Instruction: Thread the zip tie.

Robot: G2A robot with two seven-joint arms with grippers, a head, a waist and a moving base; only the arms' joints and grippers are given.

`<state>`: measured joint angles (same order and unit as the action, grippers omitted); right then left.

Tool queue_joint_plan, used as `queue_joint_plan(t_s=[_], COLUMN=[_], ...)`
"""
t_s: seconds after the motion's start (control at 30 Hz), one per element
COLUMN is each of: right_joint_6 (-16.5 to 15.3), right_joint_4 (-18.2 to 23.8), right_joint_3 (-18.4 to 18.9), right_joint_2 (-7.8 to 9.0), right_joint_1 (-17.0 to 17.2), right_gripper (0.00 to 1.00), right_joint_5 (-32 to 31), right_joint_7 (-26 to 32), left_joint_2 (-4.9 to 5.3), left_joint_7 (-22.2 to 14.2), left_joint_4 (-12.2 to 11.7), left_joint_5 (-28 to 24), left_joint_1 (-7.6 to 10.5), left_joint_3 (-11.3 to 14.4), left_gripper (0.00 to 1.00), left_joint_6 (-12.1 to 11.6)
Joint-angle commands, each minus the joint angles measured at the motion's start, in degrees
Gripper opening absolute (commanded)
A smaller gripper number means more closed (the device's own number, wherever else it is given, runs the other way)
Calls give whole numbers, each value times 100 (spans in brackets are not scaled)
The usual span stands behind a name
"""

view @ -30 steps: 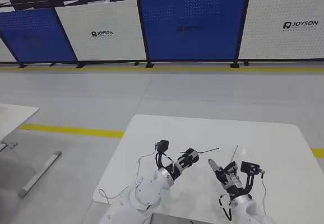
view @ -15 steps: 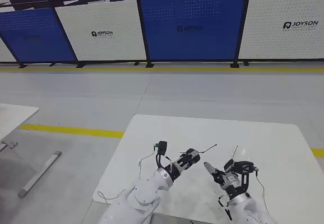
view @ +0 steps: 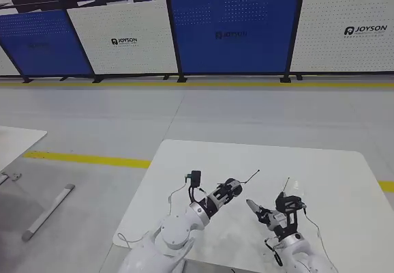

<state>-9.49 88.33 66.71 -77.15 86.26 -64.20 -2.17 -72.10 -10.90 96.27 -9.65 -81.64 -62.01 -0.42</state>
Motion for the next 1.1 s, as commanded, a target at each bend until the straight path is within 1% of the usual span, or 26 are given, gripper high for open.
queue_joint_plan(t_s=[0.0,0.03,0.07,0.3,0.37,0.43,0.47,0.5,0.57,0.6,0.7,0.73,0.87,0.9,0.97,1.07], right_joint_6=[44,171,233,236,156,156,152,138,91,77,68,60,-100,-148,-214,-279], right_joint_4=[-46,-131,-155,-142,-88,-66,-59,-60,-68,-52,-32,-28,-6,3,32,79], right_joint_3=[-23,-55,-60,-59,-73,-96,-115,-123,-121,-112,-86,-81,-68,-64,-60,-53], right_joint_2=[-7,-5,-5,-5,-5,-8,-11,-14,-15,-14,-7,-4,13,17,25,32], right_joint_1=[-89,-172,-196,-179,-169,-184,-205,-212,-233,-233,-202,-191,-148,-143,-130,-129], right_gripper=[100,100,100,100,100,100,64,42,46,44,31,30,30,32,31,34], right_joint_5=[-48,-289,-368,-339,-244,-227,-229,-188,-122,-103,-96,-105,-88,-81,-77,-41], right_joint_7=[1,93,109,114,204,266,280,271,294,265,205,197,211,216,230,251], left_joint_2=[-9,-8,-4,-2,-6,-10,-9,-9,-7,-7,-4,-2,2,2,3,5], left_joint_7=[-103,-151,-176,-172,-126,-112,-121,-115,-100,-95,-95,-102,-121,-126,-141,-184], left_joint_4=[-7,-18,-47,-47,-64,-77,-84,-89,-94,-95,-104,-105,-106,-108,-112,-113], left_joint_5=[-189,-227,-179,-158,-119,-80,-24,-4,37,52,74,83,93,98,106,122], left_joint_1=[17,38,51,62,56,66,82,86,94,94,92,90,86,89,98,119], left_joint_3=[25,26,31,27,62,100,119,125,132,136,139,141,146,151,162,179], left_gripper=[0,0,0,0,0,0,0,0,0,0,0,0,0,0,0,0], left_joint_6=[67,111,174,190,183,189,190,188,188,188,177,173,171,173,183,211])
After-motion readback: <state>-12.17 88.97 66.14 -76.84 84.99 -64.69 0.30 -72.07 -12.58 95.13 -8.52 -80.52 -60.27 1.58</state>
